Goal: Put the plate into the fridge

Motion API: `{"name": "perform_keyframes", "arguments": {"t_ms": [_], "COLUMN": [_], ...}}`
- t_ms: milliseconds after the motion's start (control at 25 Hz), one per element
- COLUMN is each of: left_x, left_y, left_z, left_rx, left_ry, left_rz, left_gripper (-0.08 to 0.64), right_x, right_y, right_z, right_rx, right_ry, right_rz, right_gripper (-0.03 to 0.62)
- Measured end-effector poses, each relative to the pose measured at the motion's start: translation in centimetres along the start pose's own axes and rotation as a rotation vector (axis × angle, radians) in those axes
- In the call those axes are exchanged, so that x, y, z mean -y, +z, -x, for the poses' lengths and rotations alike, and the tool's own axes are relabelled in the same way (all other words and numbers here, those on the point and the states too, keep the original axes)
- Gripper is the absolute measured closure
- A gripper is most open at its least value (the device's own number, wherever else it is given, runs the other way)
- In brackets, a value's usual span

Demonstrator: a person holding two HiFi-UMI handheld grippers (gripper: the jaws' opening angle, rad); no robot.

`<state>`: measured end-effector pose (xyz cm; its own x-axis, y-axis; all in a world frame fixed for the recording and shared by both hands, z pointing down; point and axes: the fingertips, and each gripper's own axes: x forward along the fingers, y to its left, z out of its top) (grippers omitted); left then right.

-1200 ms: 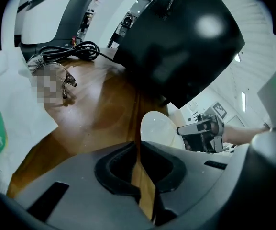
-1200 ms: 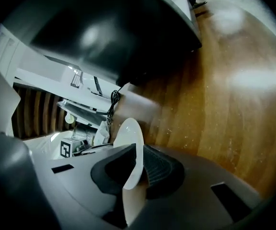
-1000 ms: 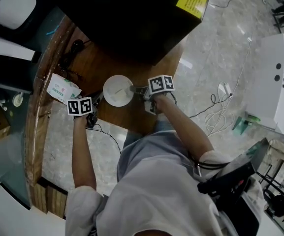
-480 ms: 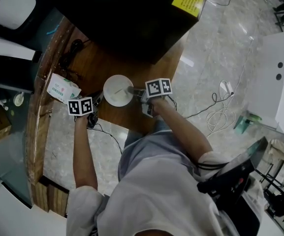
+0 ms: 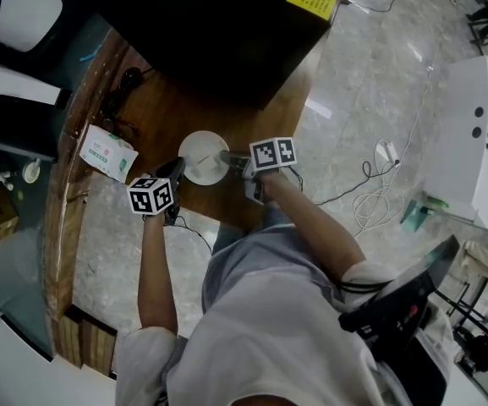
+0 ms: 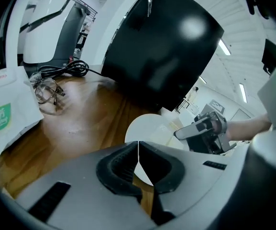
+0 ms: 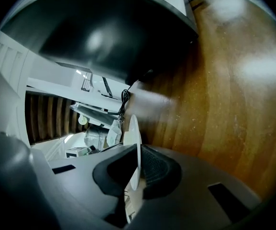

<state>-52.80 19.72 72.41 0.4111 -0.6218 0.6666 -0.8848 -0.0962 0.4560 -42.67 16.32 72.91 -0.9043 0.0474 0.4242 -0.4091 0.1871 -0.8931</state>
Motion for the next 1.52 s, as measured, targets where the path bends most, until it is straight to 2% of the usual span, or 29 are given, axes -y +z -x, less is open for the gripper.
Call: {"name": "perform_keyframes", "arguments": {"t_ms": [160, 320, 680, 760, 840, 920, 1240, 1520], "left_x": [1.9, 3.7, 10.1, 12.2, 14.9, 18.6, 33.8, 41.4], "left_y": [-0.8, -0.9, -0.9, -0.9, -1.0, -0.9, -1.3, -0.7], "left_z": [2.4, 4.3, 5.0, 4.6, 3.9, 2.9, -4.4, -10.1], "left_rx": [0.070, 0.127, 0.229, 0.228, 0.216, 0.219, 0.215, 0.200], "left_ry": [0.029, 0.061, 0.038, 0.041, 0.054, 0.043, -0.051, -0.104], "left_rz": [-0.037, -0.080, -0.117, -0.161, -0.248, -0.295, -0.325, -0.362], "left_gripper": [0.538, 0.539, 0.540, 0.540, 0.540, 0.540, 0.540, 0.540], "right_x": [-0.6, -2.1, -3.7, -3.5, -2.9, -1.9, 4.2, 8.5], "right_y": [-2.2, -3.1, -3.6, -3.7, -4.0, -4.1, -3.8, -1.8], "right_z": [1.1, 2.3, 8.2, 10.1, 12.3, 15.6, 30.6, 38.9], "right_rx": [0.030, 0.079, 0.150, 0.155, 0.161, 0.173, 0.248, 0.315], "right_ry": [0.011, 0.060, 0.089, 0.089, 0.093, 0.093, 0.075, 0.062], "right_rz": [-0.009, -0.041, -0.041, -0.037, -0.045, -0.056, -0.097, -0.137], "right_gripper": [0.566, 0.566, 0.566, 0.566, 0.566, 0.566, 0.566, 0.566]}}
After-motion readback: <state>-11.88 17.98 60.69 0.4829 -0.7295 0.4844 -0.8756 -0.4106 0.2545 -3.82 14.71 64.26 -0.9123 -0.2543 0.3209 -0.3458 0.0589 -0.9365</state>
